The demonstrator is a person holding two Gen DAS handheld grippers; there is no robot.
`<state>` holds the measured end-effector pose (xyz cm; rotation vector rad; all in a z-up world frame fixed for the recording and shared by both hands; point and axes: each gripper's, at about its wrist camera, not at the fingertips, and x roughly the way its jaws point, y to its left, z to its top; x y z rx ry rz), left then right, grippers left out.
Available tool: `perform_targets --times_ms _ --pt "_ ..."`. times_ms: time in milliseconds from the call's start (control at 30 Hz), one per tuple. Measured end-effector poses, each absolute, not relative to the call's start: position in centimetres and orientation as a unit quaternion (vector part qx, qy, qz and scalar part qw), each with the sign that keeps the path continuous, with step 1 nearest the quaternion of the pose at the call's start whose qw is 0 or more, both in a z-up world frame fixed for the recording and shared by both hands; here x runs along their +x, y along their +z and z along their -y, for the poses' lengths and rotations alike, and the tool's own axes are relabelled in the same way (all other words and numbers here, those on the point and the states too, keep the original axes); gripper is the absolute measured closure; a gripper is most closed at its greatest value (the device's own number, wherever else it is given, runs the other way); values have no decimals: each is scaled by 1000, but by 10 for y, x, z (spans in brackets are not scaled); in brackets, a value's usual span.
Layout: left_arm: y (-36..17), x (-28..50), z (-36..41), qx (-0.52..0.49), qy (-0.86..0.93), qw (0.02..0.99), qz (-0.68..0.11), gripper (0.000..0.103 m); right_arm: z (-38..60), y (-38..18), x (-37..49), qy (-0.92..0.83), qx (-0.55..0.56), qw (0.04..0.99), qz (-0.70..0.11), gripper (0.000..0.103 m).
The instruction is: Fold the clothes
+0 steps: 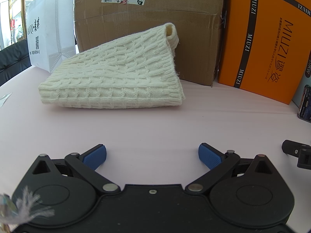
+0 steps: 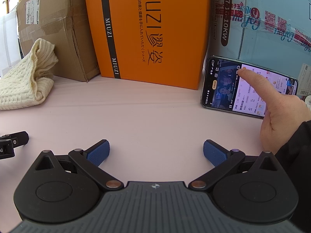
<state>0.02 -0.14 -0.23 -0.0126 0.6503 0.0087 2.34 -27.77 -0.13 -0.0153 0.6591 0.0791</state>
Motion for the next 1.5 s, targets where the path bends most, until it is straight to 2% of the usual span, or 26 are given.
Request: perform_targets --times_ms 1133,1500 --pt "1 -3 4 -11 1 949 -314 0 278 -1 23 38 -11 945 -324 0" --pt "19 -28 32 17 -46 970 -239 0 282 6 7 59 -12 948 -312 0"
